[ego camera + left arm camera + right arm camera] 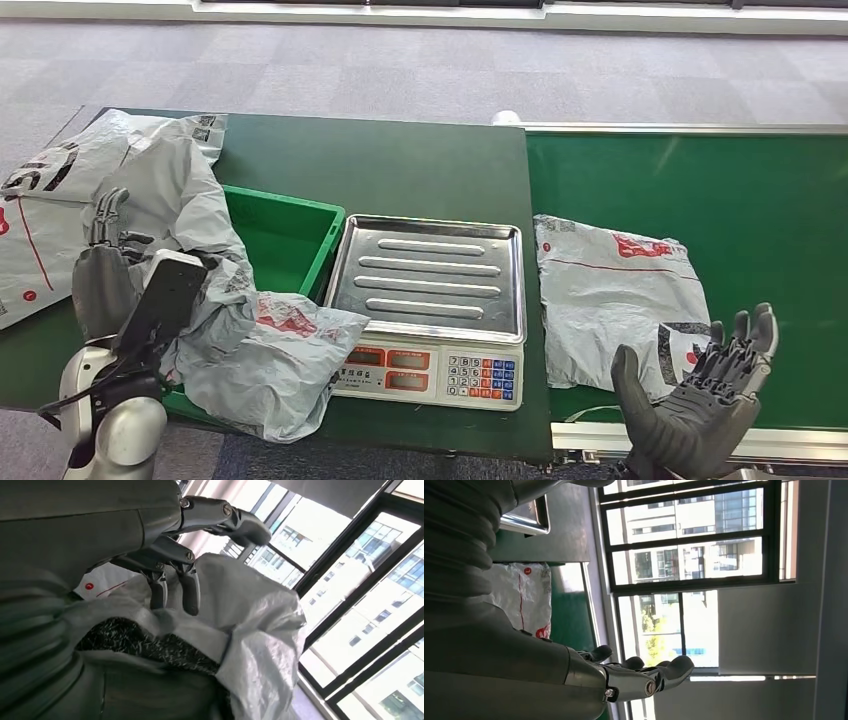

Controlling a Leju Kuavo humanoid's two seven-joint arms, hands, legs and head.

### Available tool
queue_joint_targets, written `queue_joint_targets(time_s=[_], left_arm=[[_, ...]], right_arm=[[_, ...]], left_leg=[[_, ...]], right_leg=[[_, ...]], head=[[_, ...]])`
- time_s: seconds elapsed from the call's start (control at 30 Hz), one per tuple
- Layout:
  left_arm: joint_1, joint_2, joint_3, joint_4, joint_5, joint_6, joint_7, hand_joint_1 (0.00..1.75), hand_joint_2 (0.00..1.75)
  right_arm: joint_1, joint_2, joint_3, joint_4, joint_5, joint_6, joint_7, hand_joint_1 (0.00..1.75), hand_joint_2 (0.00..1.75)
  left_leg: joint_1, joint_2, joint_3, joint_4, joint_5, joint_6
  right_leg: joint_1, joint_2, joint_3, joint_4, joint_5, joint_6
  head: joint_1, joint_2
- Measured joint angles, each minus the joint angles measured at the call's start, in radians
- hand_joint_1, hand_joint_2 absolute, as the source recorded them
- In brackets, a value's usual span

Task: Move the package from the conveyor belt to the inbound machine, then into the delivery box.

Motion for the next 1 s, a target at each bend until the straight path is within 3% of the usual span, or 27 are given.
queue_joint_targets(time_s=[0.33, 0.5, 0.67, 0.83, 1.0], left_arm=[[0.019, 0.002, 0.003, 0.093, -0.022, 0.01, 0.01, 0.0, 1.75], [0.021, -0.007, 0.02, 0.114, 0.023, 0.1, -0.051, 0.0, 1.75], [0.049, -0.025, 0.042, 0.096, 0.195, 0.225, -0.209, 0.0, 1.75], [0.146, -0.051, 0.057, -0.001, 0.493, 0.346, -0.452, 0.0, 1.75], [0.208, -0.065, 0.065, -0.067, 0.538, 0.361, -0.495, 0.0, 1.75]], right_arm=[[0.018, -0.014, -0.009, 0.01, -0.003, 0.084, 0.003, 0.0, 1.75], [0.019, -0.031, -0.004, 0.029, -0.005, 0.064, 0.01, 0.0, 1.75], [0.025, -0.051, 0.012, 0.044, 0.001, 0.049, 0.033, 0.0, 1.75], [0.041, -0.083, 0.036, 0.058, 0.013, 0.053, 0.066, 0.0, 1.75], [0.048, -0.102, 0.05, 0.07, 0.018, 0.053, 0.069, 0.0, 1.75]], left_leg=[[0.0, 0.0, 0.0, 0.0, 0.0, 0.0], [0.0, 0.0, 0.0, 0.0, 0.0, 0.0], [0.0, 0.0, 0.0, 0.0, 0.0, 0.0], [0.0, 0.0, -0.001, 0.0, -0.002, 0.0], [0.0, -0.001, -0.001, 0.0, -0.003, 0.002]], right_leg=[[-0.001, 0.0, 0.0, 0.0, 0.0, 0.0], [0.0, 0.0, 0.0, 0.0, 0.0, 0.0], [0.0, 0.0, 0.0, 0.0, 0.0, 0.0], [0.0, 0.0, -0.001, 0.0, -0.001, 0.0], [0.0, -0.002, 0.0, -0.001, -0.002, 0.001]], head=[[0.0, 0.0], [0.0, 0.0], [0.0, 0.0], [0.0, 0.0], [0.0, 0.0]])
